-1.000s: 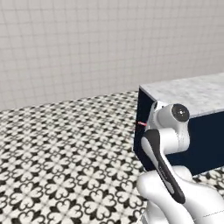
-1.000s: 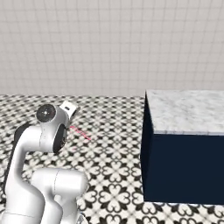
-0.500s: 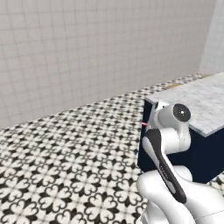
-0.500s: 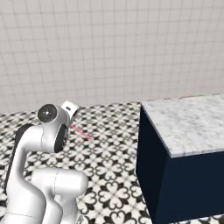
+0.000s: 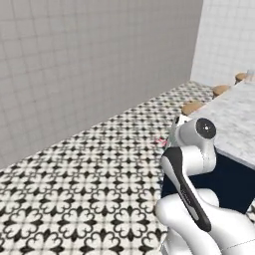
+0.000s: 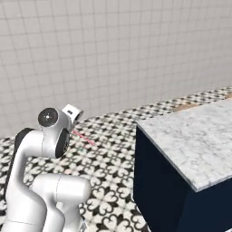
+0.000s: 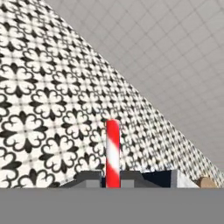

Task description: Take a straw from the drawer in front and place it inside the glass cup on the dining counter.

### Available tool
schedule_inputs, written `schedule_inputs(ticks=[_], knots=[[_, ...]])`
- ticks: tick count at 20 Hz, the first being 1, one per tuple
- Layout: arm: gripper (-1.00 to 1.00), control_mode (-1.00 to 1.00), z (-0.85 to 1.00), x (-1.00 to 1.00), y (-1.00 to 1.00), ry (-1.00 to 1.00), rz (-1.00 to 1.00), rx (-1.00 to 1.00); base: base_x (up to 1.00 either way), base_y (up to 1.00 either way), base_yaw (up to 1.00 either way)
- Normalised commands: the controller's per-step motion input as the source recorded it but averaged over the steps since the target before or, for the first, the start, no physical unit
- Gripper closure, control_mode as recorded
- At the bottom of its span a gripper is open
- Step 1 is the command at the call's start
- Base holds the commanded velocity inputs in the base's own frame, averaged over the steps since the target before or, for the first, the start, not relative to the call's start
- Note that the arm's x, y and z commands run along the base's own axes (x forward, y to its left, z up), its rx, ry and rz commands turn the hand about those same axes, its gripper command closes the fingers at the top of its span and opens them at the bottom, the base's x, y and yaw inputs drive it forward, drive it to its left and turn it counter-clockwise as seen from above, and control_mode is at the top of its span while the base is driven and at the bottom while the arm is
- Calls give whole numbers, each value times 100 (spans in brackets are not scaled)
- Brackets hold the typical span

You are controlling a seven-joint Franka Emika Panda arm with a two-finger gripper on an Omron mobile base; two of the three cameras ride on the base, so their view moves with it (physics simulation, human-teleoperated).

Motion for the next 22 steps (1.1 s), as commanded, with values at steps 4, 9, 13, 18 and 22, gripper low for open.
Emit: schedule_inputs(ticks=[4,9,13,18,22], knots=[[100,100,0,0,0,0,0,0,100,66,-47],[100,100,0,0,0,0,0,0,100,72,-50],[100,100,0,0,0,0,0,0,100,77,-54],[100,100,0,0,0,0,0,0,100,89,-57],[100,100,0,0,0,0,0,0,100,89,-59]])
